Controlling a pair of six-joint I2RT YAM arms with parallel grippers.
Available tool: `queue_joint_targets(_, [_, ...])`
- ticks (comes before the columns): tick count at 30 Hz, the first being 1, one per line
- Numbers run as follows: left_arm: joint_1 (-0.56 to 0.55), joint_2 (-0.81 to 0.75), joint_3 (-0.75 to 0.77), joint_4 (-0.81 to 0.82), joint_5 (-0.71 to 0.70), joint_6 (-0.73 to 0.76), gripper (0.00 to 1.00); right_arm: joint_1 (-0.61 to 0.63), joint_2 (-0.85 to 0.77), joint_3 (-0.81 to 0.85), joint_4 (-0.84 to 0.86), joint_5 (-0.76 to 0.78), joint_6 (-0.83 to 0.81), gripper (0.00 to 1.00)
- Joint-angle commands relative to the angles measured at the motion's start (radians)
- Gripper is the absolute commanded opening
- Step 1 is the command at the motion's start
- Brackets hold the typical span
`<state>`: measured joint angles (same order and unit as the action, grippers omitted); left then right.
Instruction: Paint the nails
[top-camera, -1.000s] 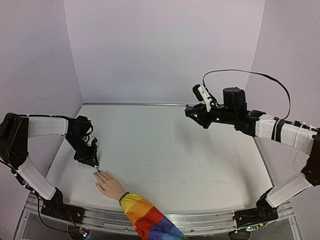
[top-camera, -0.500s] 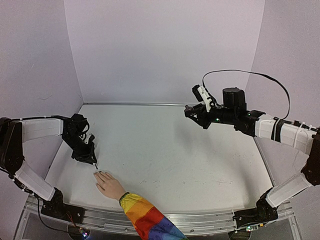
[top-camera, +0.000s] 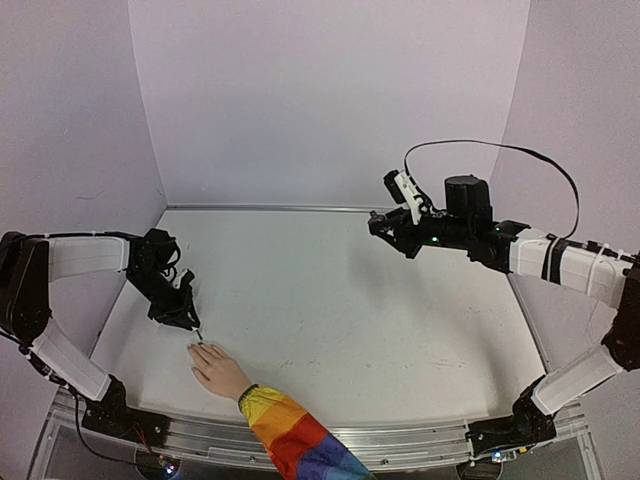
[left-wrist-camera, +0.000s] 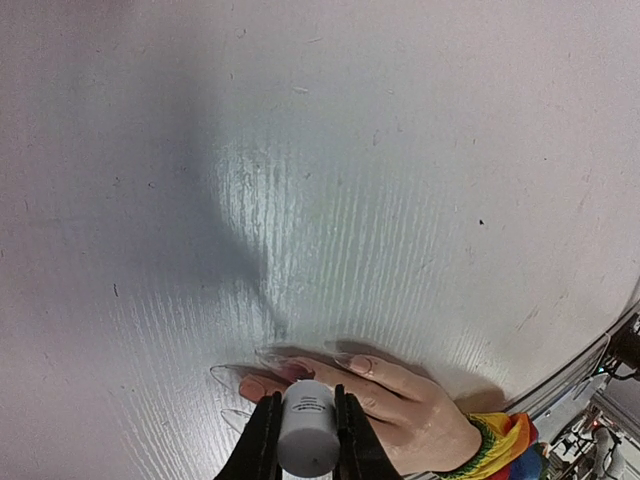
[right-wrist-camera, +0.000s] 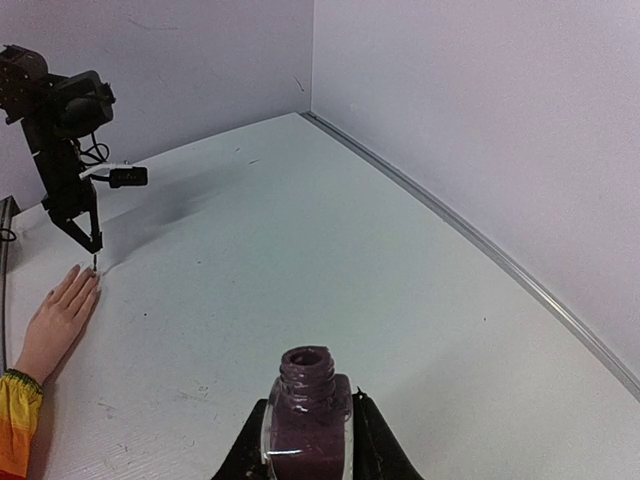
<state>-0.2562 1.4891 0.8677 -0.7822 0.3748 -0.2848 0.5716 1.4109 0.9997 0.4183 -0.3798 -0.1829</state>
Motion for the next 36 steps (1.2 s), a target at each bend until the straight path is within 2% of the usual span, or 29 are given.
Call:
queue_joint_targets(1, [0.005,0.011,0.008,0.022,0.017,0.012,0.00,-0.005,0.003,0.031,0.040,-0.027,0.010,0.00])
queue_joint_targets(36, [0.006,0.049,0.012,-0.009,-0.045,-0.008,0.00,-0.005,0.014,0.034,0.040,-0.027,0.010,0.00])
